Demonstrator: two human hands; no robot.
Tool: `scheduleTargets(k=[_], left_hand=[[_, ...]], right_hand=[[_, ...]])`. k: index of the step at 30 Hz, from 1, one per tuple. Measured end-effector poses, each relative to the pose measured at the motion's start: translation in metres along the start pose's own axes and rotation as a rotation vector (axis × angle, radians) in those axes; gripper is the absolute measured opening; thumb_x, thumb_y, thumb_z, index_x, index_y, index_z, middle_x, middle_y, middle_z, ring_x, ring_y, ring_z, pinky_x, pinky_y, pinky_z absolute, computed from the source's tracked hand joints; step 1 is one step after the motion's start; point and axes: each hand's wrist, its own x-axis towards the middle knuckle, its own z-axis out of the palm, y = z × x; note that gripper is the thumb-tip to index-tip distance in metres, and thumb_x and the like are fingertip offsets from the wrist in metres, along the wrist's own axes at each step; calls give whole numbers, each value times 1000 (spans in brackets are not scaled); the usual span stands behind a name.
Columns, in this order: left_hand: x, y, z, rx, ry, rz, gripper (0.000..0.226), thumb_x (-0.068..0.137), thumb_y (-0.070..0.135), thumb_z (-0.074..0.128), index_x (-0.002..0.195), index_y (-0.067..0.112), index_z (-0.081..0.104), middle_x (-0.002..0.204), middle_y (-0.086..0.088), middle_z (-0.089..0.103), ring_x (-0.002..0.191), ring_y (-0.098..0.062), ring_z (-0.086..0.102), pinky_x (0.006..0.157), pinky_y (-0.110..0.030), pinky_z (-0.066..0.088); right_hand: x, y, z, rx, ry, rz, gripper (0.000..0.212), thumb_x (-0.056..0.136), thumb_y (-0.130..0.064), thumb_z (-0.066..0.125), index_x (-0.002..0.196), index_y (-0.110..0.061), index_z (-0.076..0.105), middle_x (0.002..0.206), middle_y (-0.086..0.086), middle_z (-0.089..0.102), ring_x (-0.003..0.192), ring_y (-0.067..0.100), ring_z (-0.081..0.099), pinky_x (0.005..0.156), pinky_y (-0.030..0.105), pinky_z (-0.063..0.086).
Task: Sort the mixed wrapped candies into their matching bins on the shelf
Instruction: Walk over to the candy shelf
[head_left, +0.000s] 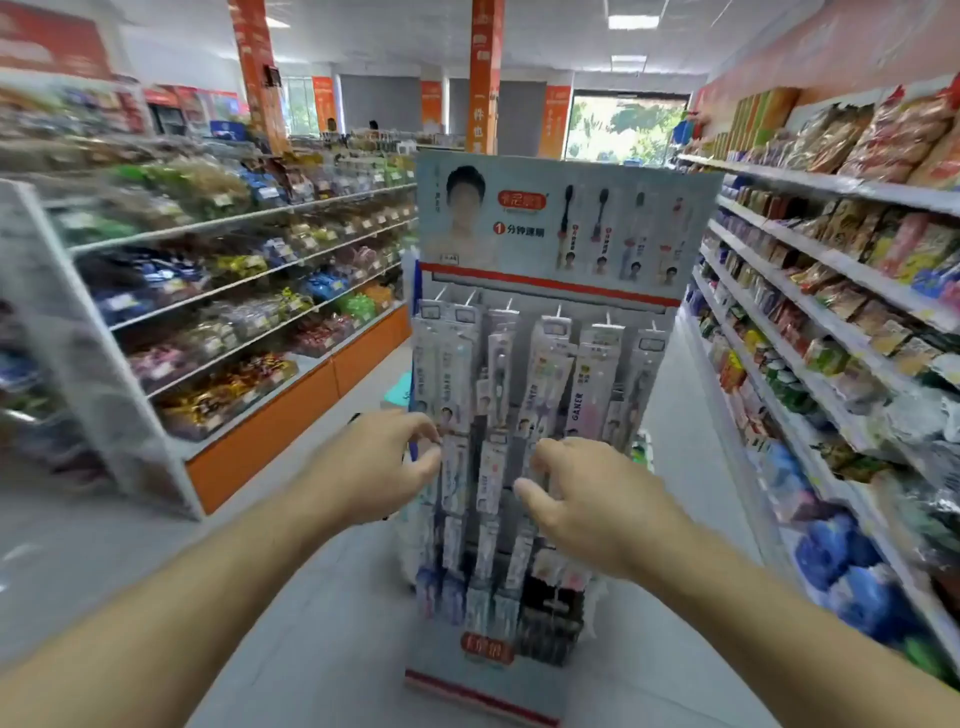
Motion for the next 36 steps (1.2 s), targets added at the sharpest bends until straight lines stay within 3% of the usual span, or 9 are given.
scheduleTargets(k=[8,16,27,36], left_hand=[[-14,-155,-13,57,-18,-175,40,99,56,49,129,33,63,125,12,65,110,-9,59,91,-36,56],[16,-265,-26,51,-50,-271,44,99,53,51,136,29,60,132,10,63,118,-10,57,97,-36,53],[92,-382,-20,51,-61,-516,45,99,56,49,137,33,57,136,13,59,120,-9,57,98,-37,54],[132,-513,-41,52,-48,-648,41,99,59,44,132,39,57,133,17,58,112,-9,58,91,-37,56]], right_hand=[[98,-109,70,-4,-143,-126,45,102,-61,39,132,-28,49,123,-4,57,111,24,57,87,43,52],[200,-180,113,16,-199,-202,50,100,-62,41,136,-28,49,138,-4,53,123,23,55,96,45,51],[380,-214,164,32,-251,-346,50,98,-63,40,132,-29,51,132,-5,56,116,21,57,88,39,52],[512,-299,198,1,-299,-438,44,100,-59,38,126,-27,52,118,-7,55,108,20,57,78,37,47]])
